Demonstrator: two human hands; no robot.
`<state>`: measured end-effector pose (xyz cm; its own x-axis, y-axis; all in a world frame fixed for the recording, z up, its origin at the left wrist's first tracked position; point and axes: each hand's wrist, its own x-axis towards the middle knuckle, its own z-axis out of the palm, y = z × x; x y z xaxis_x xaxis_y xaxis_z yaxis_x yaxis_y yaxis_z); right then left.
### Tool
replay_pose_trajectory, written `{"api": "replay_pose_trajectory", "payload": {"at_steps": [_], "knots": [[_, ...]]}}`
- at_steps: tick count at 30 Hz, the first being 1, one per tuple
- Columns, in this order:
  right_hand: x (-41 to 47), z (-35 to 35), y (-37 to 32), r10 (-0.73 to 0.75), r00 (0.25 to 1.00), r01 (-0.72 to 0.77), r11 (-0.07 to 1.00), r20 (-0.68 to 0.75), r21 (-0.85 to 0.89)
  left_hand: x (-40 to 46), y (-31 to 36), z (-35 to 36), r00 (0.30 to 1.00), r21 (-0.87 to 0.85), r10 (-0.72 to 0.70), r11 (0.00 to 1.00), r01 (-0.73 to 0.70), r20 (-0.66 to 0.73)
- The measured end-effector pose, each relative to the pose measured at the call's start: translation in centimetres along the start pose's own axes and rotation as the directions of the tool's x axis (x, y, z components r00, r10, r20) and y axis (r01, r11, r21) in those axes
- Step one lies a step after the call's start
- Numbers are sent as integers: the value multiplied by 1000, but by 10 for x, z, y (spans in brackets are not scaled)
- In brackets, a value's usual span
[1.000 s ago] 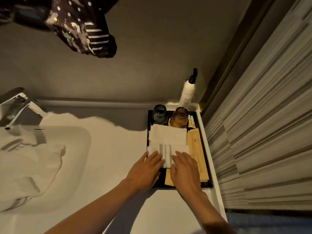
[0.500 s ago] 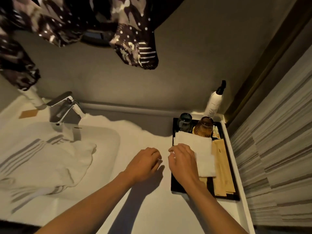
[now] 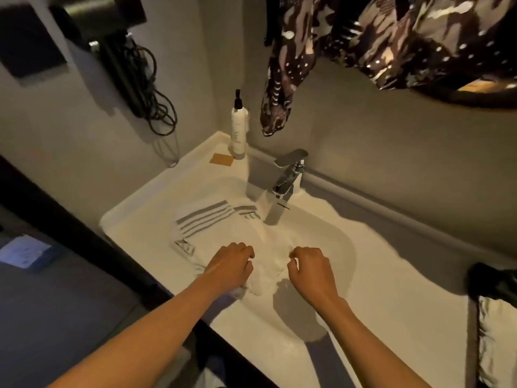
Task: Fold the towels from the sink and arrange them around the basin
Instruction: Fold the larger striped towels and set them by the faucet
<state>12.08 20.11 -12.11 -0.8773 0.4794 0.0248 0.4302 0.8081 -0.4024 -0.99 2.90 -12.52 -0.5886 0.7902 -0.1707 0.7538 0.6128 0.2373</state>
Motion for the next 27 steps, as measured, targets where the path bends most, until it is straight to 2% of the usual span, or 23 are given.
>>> {"api": "replay_pose_trajectory", "payload": {"at_steps": [4,6,7,9,11,14,17,18,20,21,22,23,25,26,27], "knots": [[15,65,-40,64,983,-69,997,170,23,-5,-78,21,959,9,-93,996,94,267],[12,94,-57,114,939,-139,989,324,56,-3,-98,36,909,36,-112,994,106,401],[8,106,-66,137,907,-185,979,398,86,-2,-101,42,900,28,-99,995,96,425],[2,123,-81,185,853,-293,944,488,153,5,-102,49,917,5,-36,999,37,397],[-2,134,-88,253,837,-388,900,485,200,15,-101,47,929,22,25,999,-35,368],[6,133,-89,415,825,-531,802,383,275,22,-106,36,929,-27,102,995,-99,356],[28,118,-90,590,793,-588,679,151,438,15,-109,20,932,-183,268,957,-227,245],[35,111,-91,632,764,-599,620,130,507,13,-108,13,932,-237,306,936,-259,193],[46,106,-92,644,735,-611,493,212,620,14,-106,-5,943,-346,312,902,-257,113],[50,103,-93,606,743,-629,486,284,607,17,-105,-13,951,-388,301,887,-249,77],[53,104,-92,555,749,-657,551,362,515,20,-105,-21,950,-403,307,877,-262,49],[53,106,-89,535,728,-679,646,428,348,21,-104,-28,938,-383,344,873,-302,45],[49,113,-84,574,660,-686,724,484,76,17,-101,-32,885,-307,448,866,-395,125],[46,118,-82,581,642,-692,721,499,51,11,-100,-27,854,-280,477,865,-415,207],[45,120,-82,566,655,-684,726,501,74,6,-101,-23,836,-271,463,879,-391,294]]}}
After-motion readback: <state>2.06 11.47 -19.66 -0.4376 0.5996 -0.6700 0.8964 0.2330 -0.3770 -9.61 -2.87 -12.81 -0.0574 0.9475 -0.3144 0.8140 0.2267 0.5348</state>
